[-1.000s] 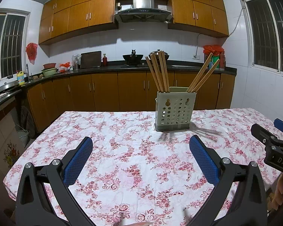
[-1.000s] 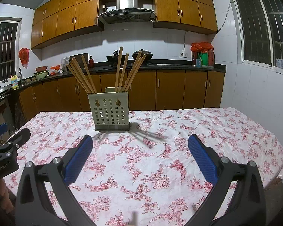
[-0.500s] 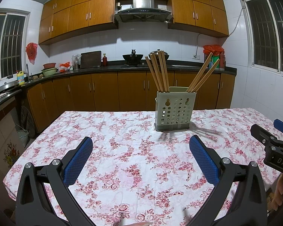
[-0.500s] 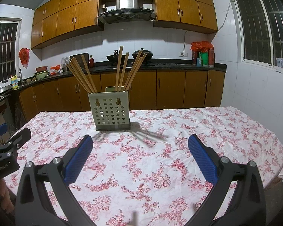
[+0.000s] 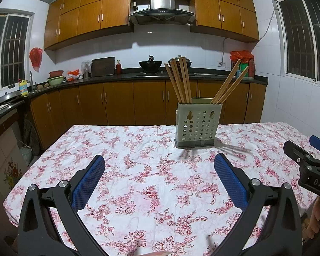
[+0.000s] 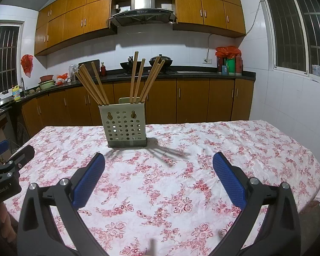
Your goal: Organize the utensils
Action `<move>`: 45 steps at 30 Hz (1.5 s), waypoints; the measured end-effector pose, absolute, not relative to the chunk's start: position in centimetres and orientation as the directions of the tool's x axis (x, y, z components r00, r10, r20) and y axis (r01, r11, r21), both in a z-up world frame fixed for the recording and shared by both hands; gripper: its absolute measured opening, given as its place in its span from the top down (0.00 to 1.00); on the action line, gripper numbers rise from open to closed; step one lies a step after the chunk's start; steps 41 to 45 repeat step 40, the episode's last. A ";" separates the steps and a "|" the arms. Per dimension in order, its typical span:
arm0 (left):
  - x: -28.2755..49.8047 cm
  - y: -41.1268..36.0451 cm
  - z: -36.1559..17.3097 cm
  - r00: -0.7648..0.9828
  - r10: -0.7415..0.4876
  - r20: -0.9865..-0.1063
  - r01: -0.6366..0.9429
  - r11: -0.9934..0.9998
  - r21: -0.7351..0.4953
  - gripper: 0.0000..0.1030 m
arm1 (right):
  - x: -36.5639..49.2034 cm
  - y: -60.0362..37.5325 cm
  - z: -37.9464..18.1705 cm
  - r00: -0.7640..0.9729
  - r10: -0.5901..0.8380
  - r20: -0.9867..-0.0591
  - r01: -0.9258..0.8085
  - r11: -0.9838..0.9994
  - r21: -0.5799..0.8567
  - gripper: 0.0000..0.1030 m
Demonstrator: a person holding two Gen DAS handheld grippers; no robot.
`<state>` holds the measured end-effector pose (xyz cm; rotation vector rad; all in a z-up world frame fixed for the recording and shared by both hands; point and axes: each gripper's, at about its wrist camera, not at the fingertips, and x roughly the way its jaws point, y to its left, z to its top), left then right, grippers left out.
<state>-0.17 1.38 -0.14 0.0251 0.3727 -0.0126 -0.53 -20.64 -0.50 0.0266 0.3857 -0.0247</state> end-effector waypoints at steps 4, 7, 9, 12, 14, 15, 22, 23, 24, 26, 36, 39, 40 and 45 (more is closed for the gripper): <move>-0.2 1.4 -0.1 0.931 -0.007 -0.364 0.016 1.000 0.022 0.02 | -0.6 -20.6 -0.5 0.926 -0.019 -0.377 0.029 0.999 0.022 0.04; -0.2 1.4 -0.1 0.931 -0.007 -0.364 0.016 1.000 0.021 0.02 | -0.5 -20.6 -0.5 0.926 -0.019 -0.377 0.029 0.999 0.022 0.04; -0.2 1.4 -0.1 0.931 -0.007 -0.365 0.015 1.000 0.020 0.02 | -0.5 -20.6 -0.5 0.926 -0.019 -0.377 0.029 0.999 0.022 0.04; -0.2 1.4 -0.1 0.931 -0.008 -0.365 0.016 1.000 0.020 0.02 | -0.5 -20.6 -0.5 0.926 -0.019 -0.378 0.030 0.999 0.022 0.04; -0.2 1.4 -0.1 0.931 -0.007 -0.365 0.015 1.000 0.021 0.02 | -0.5 -20.5 -0.5 0.926 -0.019 -0.378 0.029 0.999 0.023 0.04; -0.2 1.4 -0.1 0.931 -0.007 -0.365 0.016 1.000 0.021 0.02 | -0.6 -20.5 -0.6 0.925 -0.019 -0.378 0.029 0.999 0.023 0.04; -0.2 1.4 -0.1 0.931 -0.008 -0.366 0.016 1.000 0.019 0.02 | -0.5 -20.4 -0.6 0.925 -0.019 -0.379 0.030 0.999 0.023 0.04; -0.1 1.3 -0.1 0.930 -0.008 -0.366 0.016 1.000 0.019 0.02 | -0.5 -20.4 -0.5 0.925 -0.019 -0.379 0.030 0.999 0.023 0.04; -0.1 1.3 -0.1 0.931 -0.007 -0.366 0.015 1.000 0.019 0.02 | -0.6 -20.3 -0.7 0.925 -0.019 -0.380 0.030 0.999 0.023 0.04; -0.1 1.3 -0.2 0.931 -0.005 -0.365 0.013 1.000 0.019 0.02 | -0.6 -20.3 -0.6 0.925 -0.019 -0.380 0.030 0.999 0.023 0.04; -0.2 1.3 -0.3 0.930 -0.005 -0.368 0.011 1.000 0.015 0.02 | -0.5 -20.3 -0.6 0.925 -0.020 -0.380 0.031 0.999 0.024 0.04; -0.3 1.1 -0.4 0.929 -0.005 -0.371 0.011 1.000 0.014 0.02 | -0.5 -20.4 -0.6 0.925 -0.020 -0.380 0.031 0.999 0.024 0.04; -0.3 1.1 -0.5 0.928 -0.004 -0.371 0.010 1.000 0.013 0.02 | -0.5 -20.4 -0.6 0.925 -0.019 -0.380 0.031 0.999 0.025 0.04; -0.3 1.1 -0.5 0.928 -0.004 -0.371 0.010 1.000 0.013 0.02 | -0.5 -20.4 -0.6 0.925 -0.019 -0.380 0.031 0.999 0.025 0.04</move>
